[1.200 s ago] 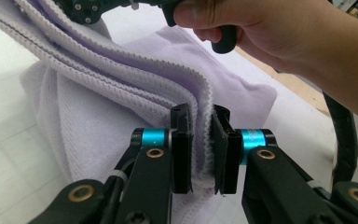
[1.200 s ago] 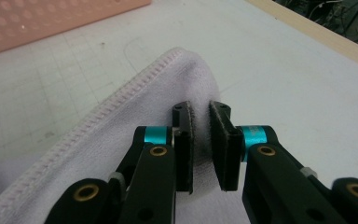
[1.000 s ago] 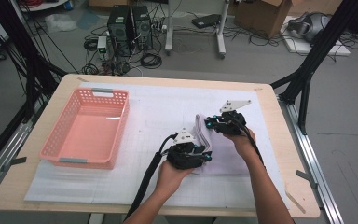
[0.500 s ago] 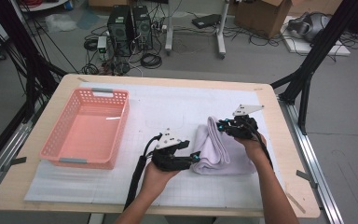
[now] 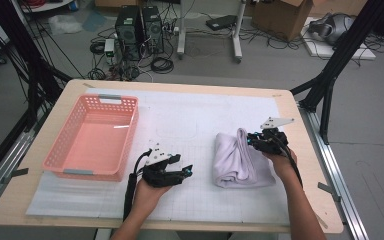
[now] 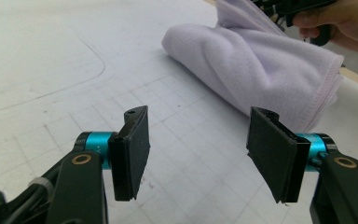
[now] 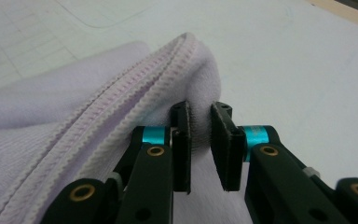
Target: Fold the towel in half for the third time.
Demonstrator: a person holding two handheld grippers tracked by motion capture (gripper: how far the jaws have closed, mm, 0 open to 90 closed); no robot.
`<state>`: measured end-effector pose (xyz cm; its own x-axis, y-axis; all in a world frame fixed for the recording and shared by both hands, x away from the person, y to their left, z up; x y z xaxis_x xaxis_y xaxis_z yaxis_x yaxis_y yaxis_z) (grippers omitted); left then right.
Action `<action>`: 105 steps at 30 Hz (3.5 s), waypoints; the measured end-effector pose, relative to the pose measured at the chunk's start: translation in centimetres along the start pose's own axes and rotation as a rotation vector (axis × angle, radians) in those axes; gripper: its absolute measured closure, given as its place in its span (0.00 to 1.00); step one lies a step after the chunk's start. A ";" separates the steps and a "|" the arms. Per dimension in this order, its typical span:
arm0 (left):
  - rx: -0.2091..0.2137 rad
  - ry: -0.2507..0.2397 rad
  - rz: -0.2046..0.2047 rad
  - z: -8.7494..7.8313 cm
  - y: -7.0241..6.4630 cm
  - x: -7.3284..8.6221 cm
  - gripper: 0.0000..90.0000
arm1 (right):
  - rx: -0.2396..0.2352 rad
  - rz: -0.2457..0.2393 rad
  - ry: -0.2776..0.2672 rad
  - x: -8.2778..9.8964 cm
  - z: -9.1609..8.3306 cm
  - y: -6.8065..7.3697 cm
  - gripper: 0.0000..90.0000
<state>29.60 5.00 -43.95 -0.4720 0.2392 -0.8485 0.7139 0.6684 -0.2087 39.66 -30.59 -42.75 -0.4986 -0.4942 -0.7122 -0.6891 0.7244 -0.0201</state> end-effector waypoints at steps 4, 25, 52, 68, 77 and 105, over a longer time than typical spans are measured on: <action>-0.001 -0.003 0.001 -0.2 0.3 0.2 0.43 | 0.058 0.074 -0.019 1.0 -1.4 -0.3 0.73; 0.010 -0.021 0.012 -0.5 0.9 0.7 0.42 | -0.017 0.153 -0.083 6.2 -5.4 5.4 0.31; -0.003 -0.021 -0.002 -0.8 1.3 0.9 0.43 | 0.133 0.232 0.026 6.7 -8.7 4.3 0.63; 0.000 -0.019 -0.003 -0.7 1.2 1.0 0.43 | 0.155 0.279 0.104 7.1 -6.5 3.1 0.68; -0.003 -0.024 -0.007 -0.9 1.3 1.0 0.42 | 0.160 0.205 -0.027 3.2 -6.2 3.5 0.49; -0.002 -0.025 -0.005 -1.0 1.5 1.1 0.42 | -0.035 0.019 0.107 -4.1 5.2 6.3 0.64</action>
<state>29.61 6.98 -44.66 -0.4623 0.2181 -0.8595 0.7105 0.6710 -0.2119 40.06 -21.52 -43.63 -0.5637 -0.5308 -0.6328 -0.6961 0.7177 0.0180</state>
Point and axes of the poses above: each handheld gripper's, and its own axes: z roughly forward along the jaws, x roughly out of its underside, y roughly to its left, the point moved 2 cm from there along z, roughly forward along the jaws, and after that the axes turned 6 degrees about y, right-handed, at the moved point
